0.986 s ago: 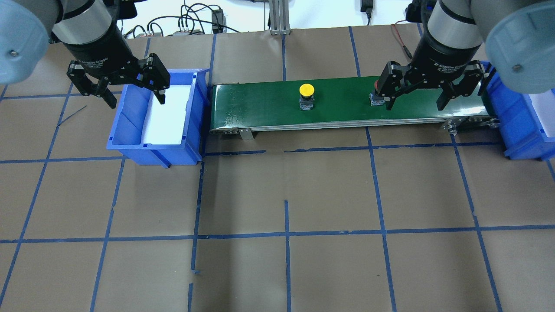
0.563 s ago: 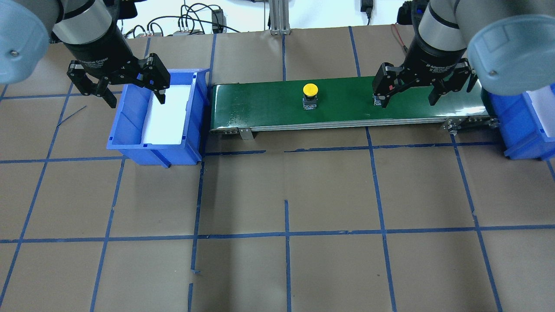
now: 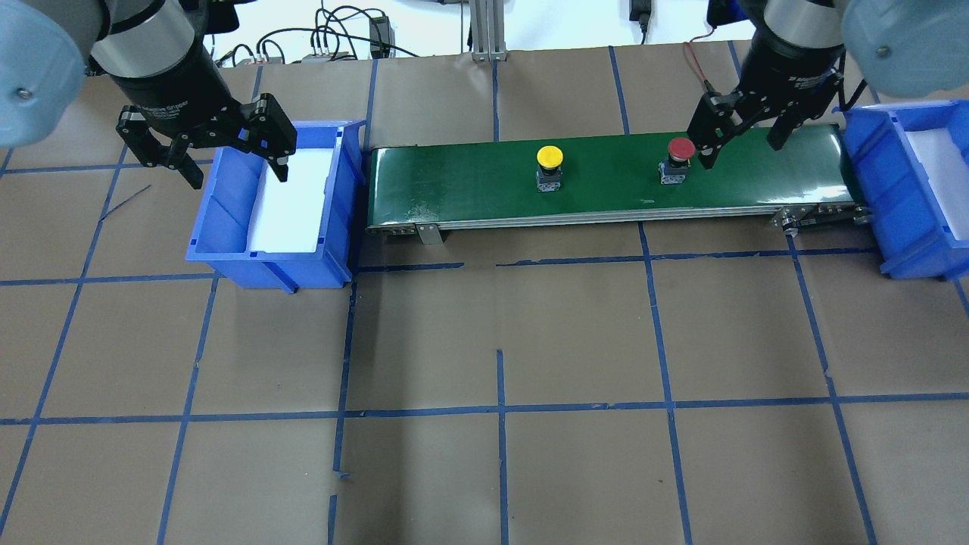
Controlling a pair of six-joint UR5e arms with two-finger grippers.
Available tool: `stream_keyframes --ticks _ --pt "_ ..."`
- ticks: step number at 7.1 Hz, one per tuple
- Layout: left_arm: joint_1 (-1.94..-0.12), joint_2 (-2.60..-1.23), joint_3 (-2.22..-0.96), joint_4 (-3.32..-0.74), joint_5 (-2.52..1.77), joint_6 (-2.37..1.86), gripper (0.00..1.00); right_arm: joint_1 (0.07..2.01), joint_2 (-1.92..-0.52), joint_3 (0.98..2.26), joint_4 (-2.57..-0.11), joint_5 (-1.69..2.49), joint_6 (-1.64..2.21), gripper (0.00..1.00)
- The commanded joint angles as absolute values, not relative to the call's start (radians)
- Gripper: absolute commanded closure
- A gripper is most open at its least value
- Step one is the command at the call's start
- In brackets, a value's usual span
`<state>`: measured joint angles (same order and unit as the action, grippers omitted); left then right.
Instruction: Transport two buttons from left to right
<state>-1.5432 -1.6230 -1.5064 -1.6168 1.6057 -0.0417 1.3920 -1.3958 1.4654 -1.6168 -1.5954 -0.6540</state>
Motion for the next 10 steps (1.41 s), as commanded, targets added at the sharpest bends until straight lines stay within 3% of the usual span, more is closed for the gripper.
stream_keyframes --ticks 1,4,7,10 --pt "-1.543 -1.623 -1.506 -1.617 1.606 -0.041 0.00 1.295 -1.280 1.369 -1.629 -1.598 -1.032 0.00" --pt "-1.543 -1.621 -1.506 -1.617 1.606 -0.041 0.00 1.250 -1.175 1.361 -1.764 -1.623 -1.496 0.00" --pt "-1.543 -1.623 -1.506 -1.617 1.606 -0.041 0.00 1.247 -1.219 1.514 -1.877 -1.611 -1.638 0.03" --pt "-1.543 -1.623 -1.506 -1.617 1.606 -0.041 0.00 1.236 -1.174 1.511 -1.885 -1.609 -1.895 0.00"
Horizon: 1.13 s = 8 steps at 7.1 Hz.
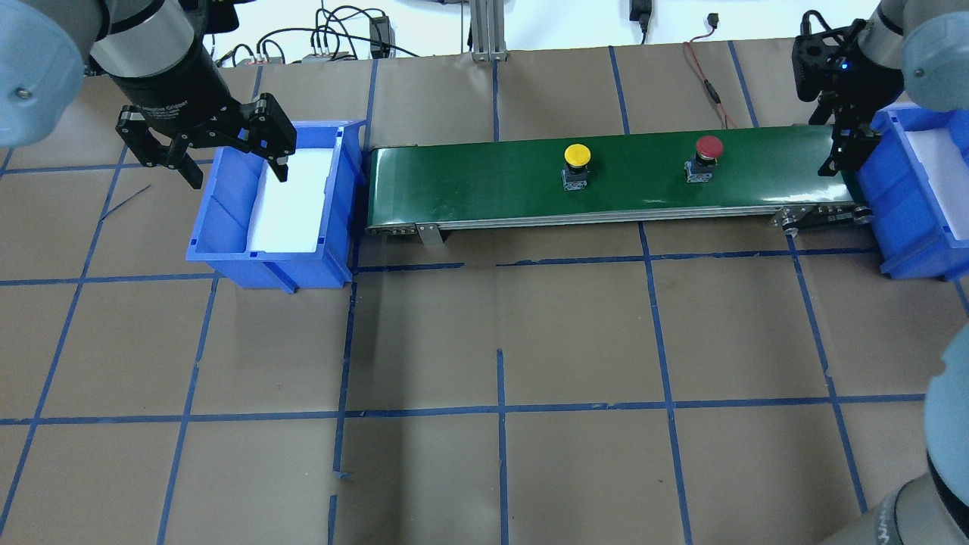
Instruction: Transport two buttons from left to right
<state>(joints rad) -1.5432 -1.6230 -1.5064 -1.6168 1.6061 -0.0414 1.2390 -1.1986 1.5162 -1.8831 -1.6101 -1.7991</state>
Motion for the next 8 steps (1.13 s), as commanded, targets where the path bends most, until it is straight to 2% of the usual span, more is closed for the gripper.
stream_keyframes --ticks 1,3,8 --pt "-1.543 -1.623 -1.506 -1.617 1.606 -0.041 0.00 1.235 -1.148 1.494 -1.885 -1.618 -1.990 0.00" --pt "-1.543 -1.623 -1.506 -1.617 1.606 -0.041 0.00 1.235 -1.092 1.416 -1.905 -1.623 -1.993 0.02" --pt "-1.543 -1.623 -1.506 -1.617 1.605 -0.038 0.00 1.230 -1.088 1.470 -1.911 -1.609 -1.994 0.01"
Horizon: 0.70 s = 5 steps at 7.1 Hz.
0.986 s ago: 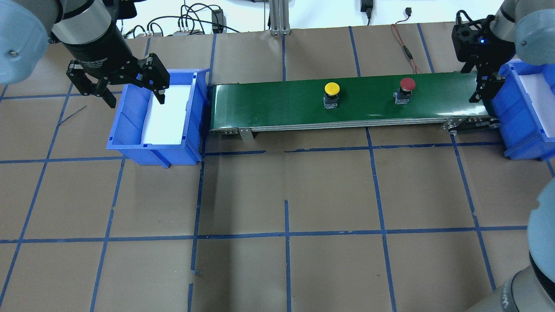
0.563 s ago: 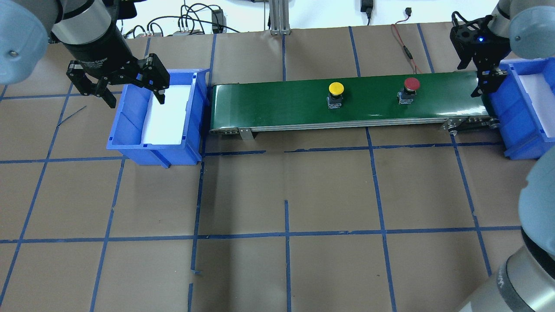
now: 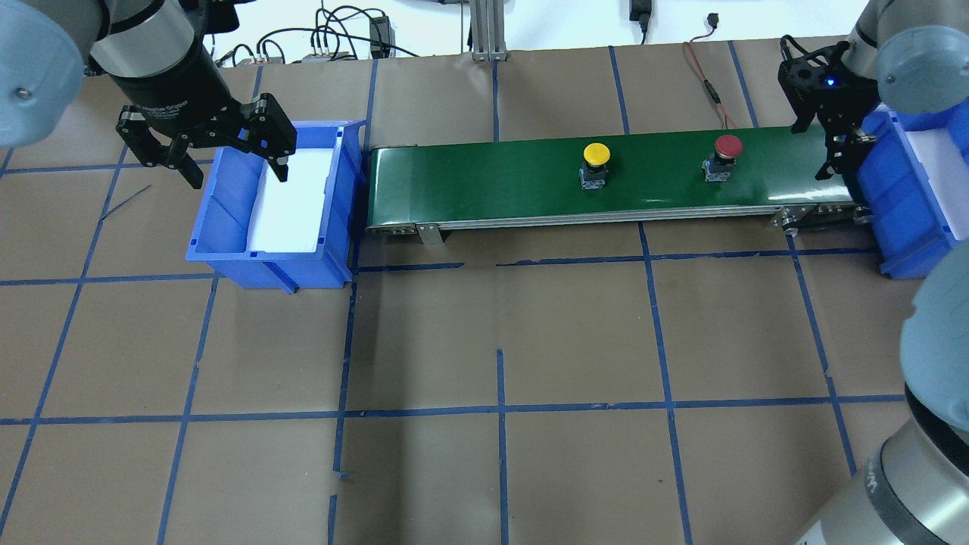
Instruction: Transport two buttons from left to right
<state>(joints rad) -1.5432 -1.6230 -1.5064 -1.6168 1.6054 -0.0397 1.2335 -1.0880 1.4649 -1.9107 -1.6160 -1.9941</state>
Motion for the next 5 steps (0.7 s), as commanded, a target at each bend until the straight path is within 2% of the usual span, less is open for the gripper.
stream_keyframes --ticks 1,5 --pt "-1.543 -1.623 -1.506 -1.617 1.605 -0.038 0.00 1.229 -1.088 1.476 -1.913 -1.600 -2.015 0.01" --pt "-1.543 -1.623 -1.506 -1.615 1.605 -0.037 0.00 1.226 -1.089 1.517 -1.993 -1.560 -2.020 0.01"
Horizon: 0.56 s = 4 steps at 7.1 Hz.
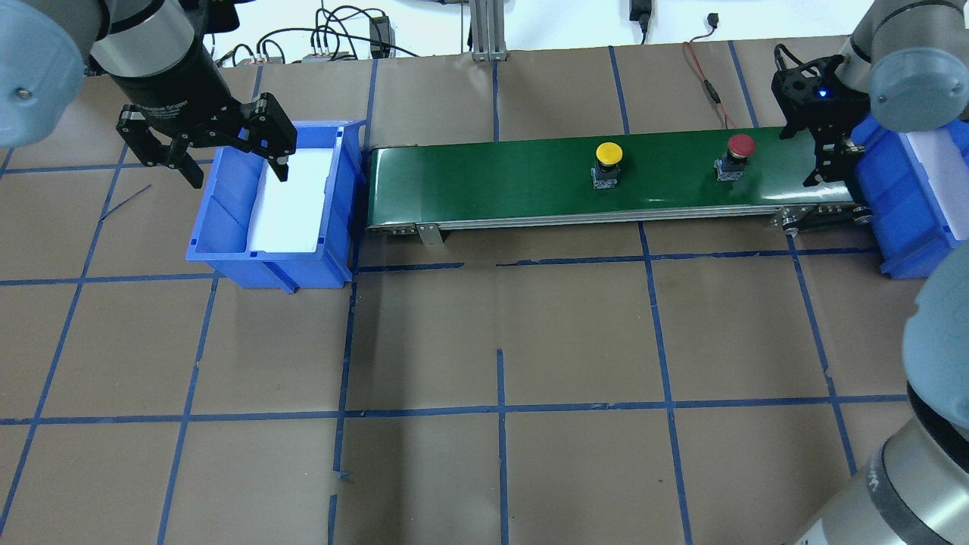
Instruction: Transport two buttons from left to right
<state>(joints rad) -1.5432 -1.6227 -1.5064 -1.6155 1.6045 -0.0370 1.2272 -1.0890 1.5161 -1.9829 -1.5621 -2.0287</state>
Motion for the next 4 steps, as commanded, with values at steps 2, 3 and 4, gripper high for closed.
stream_keyframes --ticks 2,3,4 --pt "-1.543 -1.623 -1.506 -1.615 1.605 -0.037 0.00 1.221 -1.089 1.525 -1.997 -1.566 -1.906 0.01" --pt "-1.543 -1.623 -1.506 -1.615 1.605 -0.037 0.00 1.221 -1.088 1.529 -1.997 -1.560 -1.904 0.01" --pt "-1.543 -1.623 -1.506 -1.615 1.605 -0.037 0.00 1.221 -1.089 1.531 -2.011 -1.562 -1.905 0.00"
